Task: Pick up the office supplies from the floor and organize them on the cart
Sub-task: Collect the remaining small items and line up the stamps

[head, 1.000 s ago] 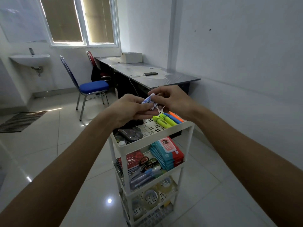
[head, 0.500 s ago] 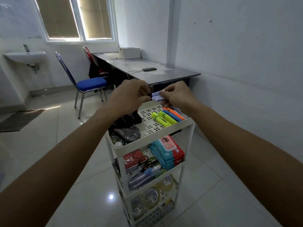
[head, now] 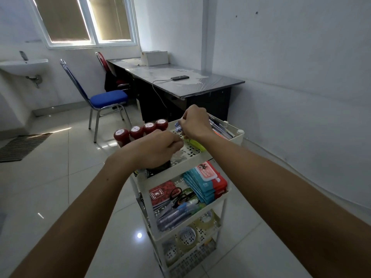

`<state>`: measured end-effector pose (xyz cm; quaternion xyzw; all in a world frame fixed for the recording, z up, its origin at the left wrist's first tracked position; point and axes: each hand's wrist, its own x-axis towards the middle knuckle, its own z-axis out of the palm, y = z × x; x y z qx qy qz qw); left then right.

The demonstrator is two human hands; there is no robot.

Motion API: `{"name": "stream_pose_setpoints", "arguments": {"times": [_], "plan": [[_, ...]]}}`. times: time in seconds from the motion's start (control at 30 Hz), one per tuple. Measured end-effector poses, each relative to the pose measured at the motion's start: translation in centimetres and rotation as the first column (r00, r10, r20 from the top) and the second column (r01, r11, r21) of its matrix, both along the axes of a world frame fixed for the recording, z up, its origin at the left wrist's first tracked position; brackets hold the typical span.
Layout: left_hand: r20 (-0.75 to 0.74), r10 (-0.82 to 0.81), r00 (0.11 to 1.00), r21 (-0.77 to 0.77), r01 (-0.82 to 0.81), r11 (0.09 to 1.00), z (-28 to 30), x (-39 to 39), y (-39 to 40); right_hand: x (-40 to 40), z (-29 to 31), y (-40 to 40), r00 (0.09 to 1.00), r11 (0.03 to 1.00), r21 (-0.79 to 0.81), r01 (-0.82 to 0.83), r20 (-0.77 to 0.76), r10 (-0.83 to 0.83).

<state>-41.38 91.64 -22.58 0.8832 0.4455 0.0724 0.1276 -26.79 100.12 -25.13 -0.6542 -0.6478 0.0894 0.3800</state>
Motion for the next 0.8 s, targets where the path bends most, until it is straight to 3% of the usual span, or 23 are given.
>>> {"name": "stream_pose_setpoints", "arguments": {"times": [0.07,0.23,0.53,0.8], "plan": [[0.044,0.013,0.999,-0.041,-0.011,0.999,-0.2,0.2,-0.1,-0.4,-0.1,0.1,0.999,1.000,-0.003,0.016,0.030,-0.016],[-0.043,0.020,0.999,-0.170,-0.027,0.985,-1.8,0.6,-0.1,-1.4,-0.8,0.2,0.998,1.000,-0.021,0.024,0.065,-0.022],[-0.056,0.035,0.998,-0.109,-0.041,0.993,-3.3,0.5,0.0,-2.9,-1.0,0.3,0.996,0.993,-0.073,0.089,-0.024,-0.091],[-0.065,0.068,0.996,-0.078,-0.073,0.994,-3.4,0.4,-0.1,-3.0,0.0,-0.1,0.972,0.986,-0.146,0.078,0.230,-0.043]]}}
